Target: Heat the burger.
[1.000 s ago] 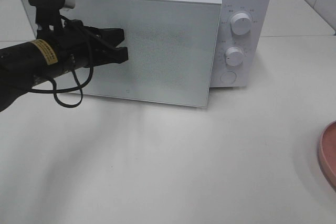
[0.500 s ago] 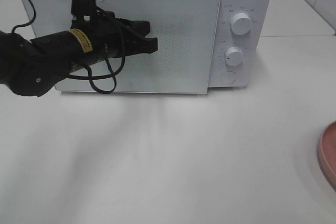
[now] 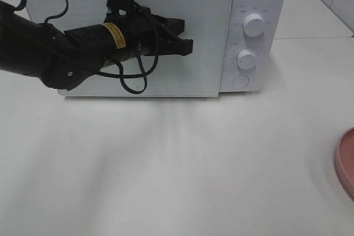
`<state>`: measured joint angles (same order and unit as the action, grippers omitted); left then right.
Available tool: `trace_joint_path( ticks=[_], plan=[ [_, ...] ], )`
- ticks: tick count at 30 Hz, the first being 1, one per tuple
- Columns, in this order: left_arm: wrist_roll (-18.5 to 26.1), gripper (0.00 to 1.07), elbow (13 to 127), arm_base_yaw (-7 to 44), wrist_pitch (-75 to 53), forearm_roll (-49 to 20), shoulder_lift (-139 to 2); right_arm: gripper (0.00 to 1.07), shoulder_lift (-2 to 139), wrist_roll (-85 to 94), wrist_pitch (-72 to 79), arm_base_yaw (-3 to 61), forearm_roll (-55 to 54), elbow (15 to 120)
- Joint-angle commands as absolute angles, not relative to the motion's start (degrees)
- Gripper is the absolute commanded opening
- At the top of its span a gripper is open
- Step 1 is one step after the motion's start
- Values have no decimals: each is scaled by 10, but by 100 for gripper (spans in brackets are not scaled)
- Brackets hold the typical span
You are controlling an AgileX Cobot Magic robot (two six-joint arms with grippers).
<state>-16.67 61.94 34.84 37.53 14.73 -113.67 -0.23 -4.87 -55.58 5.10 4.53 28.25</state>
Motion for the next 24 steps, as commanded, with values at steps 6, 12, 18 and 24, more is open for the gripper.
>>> trace_joint_path(
  ticks=[6, 12, 18, 24],
  plan=[
    [-81, 0, 681, 369, 344, -39, -1167, 76, -19, -42, -551, 48, 44, 282],
    [8, 0, 706, 382, 340, -138, -1181, 76, -19, -42, -551, 48, 44, 282],
    [0, 0, 709, 394, 308, -145, -1171, 76, -19, -42, -551, 48, 44, 282],
    [4, 8, 706, 431, 213, -144, -1140, 76, -19, -42, -551, 48, 44, 282]
  ],
)
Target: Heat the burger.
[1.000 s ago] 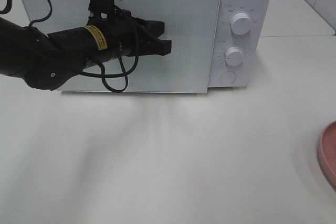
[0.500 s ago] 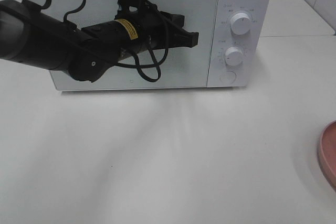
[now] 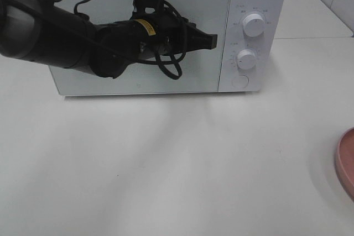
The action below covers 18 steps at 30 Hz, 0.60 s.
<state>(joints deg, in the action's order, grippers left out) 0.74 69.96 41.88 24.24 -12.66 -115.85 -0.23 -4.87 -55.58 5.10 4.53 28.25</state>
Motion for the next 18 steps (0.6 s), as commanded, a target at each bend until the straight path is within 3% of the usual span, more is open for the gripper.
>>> trace_joint_path(
  ticks=[1, 2, 3, 4, 5, 6, 7, 8, 12, 18],
  plan=[
    [4, 8, 706, 431, 213, -144, -1140, 76, -19, -42, -551, 48, 44, 282],
    [4, 24, 706, 442, 180, -139, -1132, 76, -19, -42, -551, 48, 44, 282],
    [4, 24, 706, 442, 180, -139, -1132, 76, -19, -42, -551, 48, 44, 282],
    [4, 36, 706, 447, 163, -134, -1128, 76, -19, -42, -551, 48, 44, 282],
    [0, 67, 706, 455, 128, -132, -1119, 76, -19, -42, -551, 48, 44, 282],
    [0, 67, 706, 455, 128, -132, -1119, 76, -19, -42, -551, 48, 44, 282],
    [0, 79, 706, 458, 107, -133, -1116, 76, -19, -42, -551, 48, 44, 282],
    [0, 99, 706, 465, 52, -133, -1104, 76, -19, -42, -551, 48, 44, 282],
    [0, 101, 706, 470, -38, -133, -1084, 76, -19, -42, -551, 48, 44, 282],
    [0, 100, 706, 473, -270, -137, -1027, 76, -19, -42, -551, 48, 44, 282]
  ],
)
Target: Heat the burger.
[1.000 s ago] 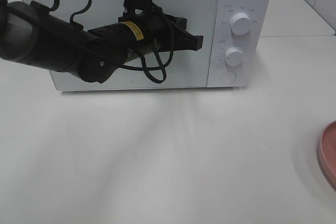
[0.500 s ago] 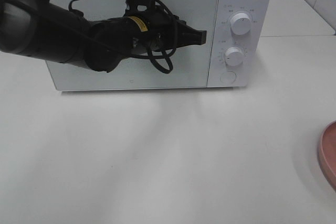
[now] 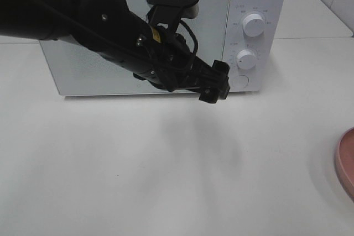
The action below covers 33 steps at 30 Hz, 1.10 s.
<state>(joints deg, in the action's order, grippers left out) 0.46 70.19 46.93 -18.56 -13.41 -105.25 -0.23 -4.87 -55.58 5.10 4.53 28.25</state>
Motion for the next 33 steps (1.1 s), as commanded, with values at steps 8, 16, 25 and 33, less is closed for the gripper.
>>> trace_joint_path(
  ticks=[8, 16, 25, 33],
  plan=[
    [8, 100, 706, 473, -465, -135, -973, 76, -19, -42, -551, 48, 44, 282],
    [-22, 100, 706, 468, -565, -92, -952, 76, -19, -42, -551, 48, 44, 282],
    [-11, 100, 706, 355, -646, -86, -953, 76, -19, -42, -551, 48, 44, 282],
    [17, 100, 703, 244, -706, -88, -946, 76, -19, -42, -551, 48, 44, 282]
  ],
)
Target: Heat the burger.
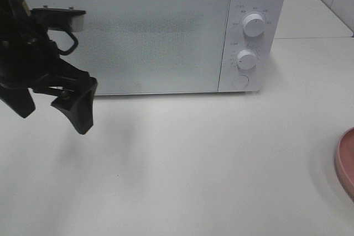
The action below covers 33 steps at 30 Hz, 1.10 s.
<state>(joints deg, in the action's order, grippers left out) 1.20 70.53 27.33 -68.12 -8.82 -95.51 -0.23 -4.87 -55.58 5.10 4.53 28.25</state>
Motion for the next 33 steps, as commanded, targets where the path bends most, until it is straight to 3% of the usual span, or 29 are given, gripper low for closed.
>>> trace_joint_path(
  ticks=[1, 4, 6, 10, 12, 18, 33],
  plan=[
    [17, 100, 686, 213, -702, -89, -930, 76, -19, -42, -551, 48, 44, 282],
    [18, 100, 678, 199, -698, -89, -920, 76, -19, -42, -551, 48, 44, 282],
    [18, 100, 639, 147, -674, -89, -881, 76, -19, -42, -551, 48, 44, 282],
    [19, 100, 593, 98, -659, -89, -835, 76, -19, -42, -551, 48, 44, 282],
    [27, 100, 527, 38, -646, -88, -767, 76, -19, -42, -551, 48, 44, 282],
    [38, 100, 446, -25, -645, -89, -675, 76, -19, -42, -551, 48, 44, 282],
    [37, 100, 300, -33, -614, -29, -368, 76, -19, -42, -551, 48, 44, 282]
  ],
)
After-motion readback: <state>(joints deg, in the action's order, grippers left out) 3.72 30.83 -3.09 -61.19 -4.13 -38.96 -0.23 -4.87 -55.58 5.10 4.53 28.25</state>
